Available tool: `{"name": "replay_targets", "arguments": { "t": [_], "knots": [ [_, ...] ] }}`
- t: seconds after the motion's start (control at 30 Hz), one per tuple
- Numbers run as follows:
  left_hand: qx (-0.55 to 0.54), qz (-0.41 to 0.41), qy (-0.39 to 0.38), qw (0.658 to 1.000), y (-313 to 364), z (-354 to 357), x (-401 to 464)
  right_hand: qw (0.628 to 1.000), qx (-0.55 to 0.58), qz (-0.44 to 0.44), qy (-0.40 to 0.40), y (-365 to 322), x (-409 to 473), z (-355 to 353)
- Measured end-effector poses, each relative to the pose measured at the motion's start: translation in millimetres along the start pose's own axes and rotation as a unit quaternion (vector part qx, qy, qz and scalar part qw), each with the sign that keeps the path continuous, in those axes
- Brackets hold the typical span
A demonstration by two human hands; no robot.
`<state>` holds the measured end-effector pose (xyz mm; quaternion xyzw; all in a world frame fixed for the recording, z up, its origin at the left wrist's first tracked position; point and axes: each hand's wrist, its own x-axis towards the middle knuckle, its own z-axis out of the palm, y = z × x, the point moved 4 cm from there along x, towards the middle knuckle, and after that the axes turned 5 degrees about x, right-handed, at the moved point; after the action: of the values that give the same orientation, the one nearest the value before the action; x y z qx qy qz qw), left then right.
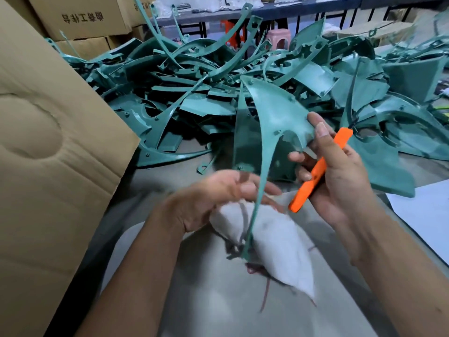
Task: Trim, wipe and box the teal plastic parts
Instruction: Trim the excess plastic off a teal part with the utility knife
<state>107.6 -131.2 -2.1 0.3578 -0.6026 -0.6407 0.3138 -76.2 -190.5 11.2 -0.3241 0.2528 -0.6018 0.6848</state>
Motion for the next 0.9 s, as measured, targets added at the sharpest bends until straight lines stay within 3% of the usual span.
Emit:
{"name": "replay_targets", "arguments": {
  "t": [0.1,0.17,0.23,0.37,0.47,0.57,0.67,0.8,0.9],
  "knots": [
    [0.081,-0.067,-0.051,0.993,-11.2,8.3,5.3,0.995,0.068,0.072,-0.002,7.7,4.2,-3.1],
    [0.083,-0.051,-0.046,0.994,-10.9,7.2,4.5,0.989,0.112,0.099,-0.005,10.2,5.5,-3.2],
    [0.068,-0.007,-0.007,0.998,-7.3,3.1,5.2,0.985,0.148,0.091,0.018,9.9,6.5,-2.9],
    [-0.095,0.044,0.138,0.985,6.0,-11.9,10.7,0.971,0.223,0.048,0.067,4.1,6.6,-7.1],
    [-0.150,0.102,0.112,0.977,12.6,-19.3,4.4,0.985,0.162,-0.009,0.054,-1.9,8.6,-10.7],
    [-0.120,0.123,0.109,0.979,14.7,-24.3,-2.0,0.996,0.063,-0.056,0.022,-3.0,6.4,-6.6],
    [-0.132,0.134,0.216,0.958,13.9,-32.0,-2.0,0.997,0.026,-0.057,0.033,1.1,5.1,-7.1],
    [-0.024,0.132,0.467,0.874,6.1,-51.7,-11.8,0.993,0.033,-0.008,0.117,11.6,6.5,-14.4],
    [-0.028,0.083,0.516,0.852,-2.4,-59.6,-13.2,0.975,0.049,0.024,0.217,17.5,6.3,-24.0]
  ]
}}
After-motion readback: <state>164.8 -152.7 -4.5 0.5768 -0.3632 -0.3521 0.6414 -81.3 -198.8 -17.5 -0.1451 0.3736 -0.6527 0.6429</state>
